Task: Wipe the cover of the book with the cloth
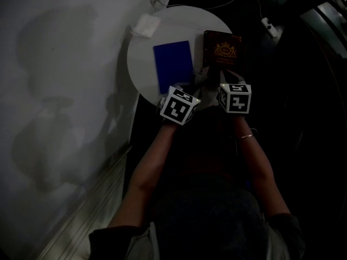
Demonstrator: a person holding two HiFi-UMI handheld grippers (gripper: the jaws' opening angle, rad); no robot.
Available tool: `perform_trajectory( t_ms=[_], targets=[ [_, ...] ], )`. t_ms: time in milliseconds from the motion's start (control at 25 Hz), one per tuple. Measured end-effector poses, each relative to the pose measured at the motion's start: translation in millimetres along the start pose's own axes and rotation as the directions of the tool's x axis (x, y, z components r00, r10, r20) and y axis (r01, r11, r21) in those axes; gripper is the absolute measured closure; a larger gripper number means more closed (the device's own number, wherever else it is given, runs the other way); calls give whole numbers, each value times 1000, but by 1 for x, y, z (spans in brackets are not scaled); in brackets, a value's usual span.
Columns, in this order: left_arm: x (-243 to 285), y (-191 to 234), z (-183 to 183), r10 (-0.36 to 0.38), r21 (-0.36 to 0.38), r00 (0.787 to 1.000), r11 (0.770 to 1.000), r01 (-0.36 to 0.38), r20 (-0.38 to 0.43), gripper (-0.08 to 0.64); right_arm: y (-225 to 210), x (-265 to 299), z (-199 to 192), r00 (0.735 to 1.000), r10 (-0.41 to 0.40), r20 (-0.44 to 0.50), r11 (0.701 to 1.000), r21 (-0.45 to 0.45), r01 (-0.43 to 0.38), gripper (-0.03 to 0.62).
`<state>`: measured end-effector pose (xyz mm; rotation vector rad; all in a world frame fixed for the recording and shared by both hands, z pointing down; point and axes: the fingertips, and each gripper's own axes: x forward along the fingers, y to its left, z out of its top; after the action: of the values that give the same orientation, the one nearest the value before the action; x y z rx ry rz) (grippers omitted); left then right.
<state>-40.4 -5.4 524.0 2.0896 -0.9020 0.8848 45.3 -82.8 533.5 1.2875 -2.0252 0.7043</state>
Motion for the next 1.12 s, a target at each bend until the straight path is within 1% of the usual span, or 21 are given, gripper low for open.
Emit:
perform_trajectory(
  t_ms=[280,440,600,720,840,960,1120],
  targets=[
    [-12,-4,23,9,46,998,999,-12,67,526,15,-33,17,997,16,80,1000,9,-17,563],
    [-22,-9,43,18,64,992,998,-26,127,526,18,-52,26,991,21,128,1000,9,-22,563],
    [-31,-14,64,18,99,985,994,-36,173,526,19,-71,37,984,27,174,999,32,-33,563],
    [-36,-12,76,23,114,977,992,-48,212,526,23,-80,46,976,40,214,998,35,-48,563],
    [-42,-11,86,41,143,968,987,-78,246,526,26,-88,52,969,46,243,998,32,-55,563],
    [-53,-14,99,41,157,955,983,-91,293,526,28,-96,60,962,46,268,998,30,-56,563],
    [-69,-14,114,41,153,935,983,-101,353,526,35,-108,73,952,56,301,997,28,-68,564]
  ],
)
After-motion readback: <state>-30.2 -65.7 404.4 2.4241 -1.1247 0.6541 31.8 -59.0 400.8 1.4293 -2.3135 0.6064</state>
